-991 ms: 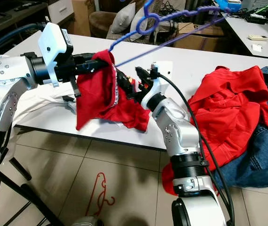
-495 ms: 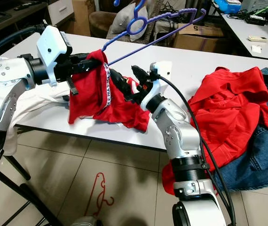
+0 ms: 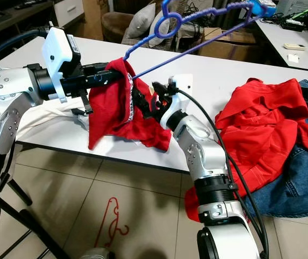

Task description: Hang hanger

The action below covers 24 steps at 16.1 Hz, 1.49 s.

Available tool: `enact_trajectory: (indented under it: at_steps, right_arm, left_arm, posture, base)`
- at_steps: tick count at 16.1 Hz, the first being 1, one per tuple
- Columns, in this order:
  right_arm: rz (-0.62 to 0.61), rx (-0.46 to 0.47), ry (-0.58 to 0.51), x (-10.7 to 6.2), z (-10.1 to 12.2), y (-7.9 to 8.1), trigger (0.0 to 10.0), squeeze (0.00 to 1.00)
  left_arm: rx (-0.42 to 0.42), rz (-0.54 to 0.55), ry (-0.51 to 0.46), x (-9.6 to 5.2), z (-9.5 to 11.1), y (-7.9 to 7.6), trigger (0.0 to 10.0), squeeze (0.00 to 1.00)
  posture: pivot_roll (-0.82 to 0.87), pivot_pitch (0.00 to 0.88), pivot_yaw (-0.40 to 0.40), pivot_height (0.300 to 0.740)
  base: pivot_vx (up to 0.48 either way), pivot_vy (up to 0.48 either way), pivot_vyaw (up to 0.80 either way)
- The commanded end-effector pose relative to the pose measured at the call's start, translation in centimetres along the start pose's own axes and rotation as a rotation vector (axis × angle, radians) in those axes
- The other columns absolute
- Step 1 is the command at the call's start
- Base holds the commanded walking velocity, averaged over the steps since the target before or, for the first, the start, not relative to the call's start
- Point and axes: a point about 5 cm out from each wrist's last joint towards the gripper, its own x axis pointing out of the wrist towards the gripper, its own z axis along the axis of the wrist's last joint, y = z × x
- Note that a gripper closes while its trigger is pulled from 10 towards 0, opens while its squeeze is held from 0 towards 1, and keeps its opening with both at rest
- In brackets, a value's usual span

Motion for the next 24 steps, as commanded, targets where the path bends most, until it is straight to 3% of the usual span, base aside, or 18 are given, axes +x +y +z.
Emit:
enact_trajectory:
  at_steps: [1,6,10,11,12,13,19,24]
  right_arm:
    - [-0.027,-0.016,0.044,-0.2,-0.6,-0.5,10.0,0.0]
    - [-0.124,0.0,0.161,-0.8,-3.0,-1.8,10.0,0.0]
    - [-0.217,0.024,0.168,-1.0,-3.4,-3.1,9.6,0.0]
    - [-0.219,0.025,0.169,-1.0,-3.5,-3.2,8.7,0.0]
    - [-0.219,0.028,0.177,-1.1,-3.7,-3.3,2.4,0.0]
    - [-0.21,0.033,0.191,-1.3,-4.1,-3.2,0.0,0.0]
    - [-0.228,0.052,0.245,-2.0,-5.3,-3.8,0.0,0.0]
    - [-0.253,0.019,0.248,-3.2,-4.8,-4.7,0.0,0.0]
  left_arm:
    - [0.015,0.003,-0.033,-0.3,1.0,0.2,0.0,0.0]
    - [-0.018,-0.001,-0.096,-0.5,2.2,0.3,0.0,0.0]
    - [-0.036,-0.012,-0.128,-0.4,3.1,0.4,0.0,0.0]
    - [-0.037,-0.008,-0.13,-0.5,3.2,0.4,0.0,0.0]
    - [-0.04,-0.003,-0.133,-0.5,3.3,0.5,0.0,0.0]
    - [-0.038,0.002,-0.135,-0.7,3.4,0.7,0.0,0.0]
    - [-0.026,0.032,-0.142,-1.2,3.8,1.4,0.0,0.0]
    - [0.015,0.136,-0.04,-2.2,2.2,2.9,0.0,0.0]
  posture:
    - [0.19,0.0,-0.061,0.74]
    - [0.19,0.0,-0.058,0.74]
    - [0.19,0.0,-0.056,0.74]
    - [0.19,0.0,-0.057,0.74]
    - [0.19,0.0,-0.057,0.74]
    - [0.19,0.0,-0.056,0.74]
    - [0.19,0.0,-0.054,0.74]
    - [0.19,0.0,-0.061,0.74]
  base:
    - [0.0,0.0,0.0]
    - [0.0,0.0,0.0]
    - [0.0,0.0,0.0]
    - [0.0,0.0,0.0]
    - [0.0,0.0,0.0]
    - [0.0,0.0,0.0]
    - [0.0,0.0,0.0]
    - [0.0,0.0,0.0]
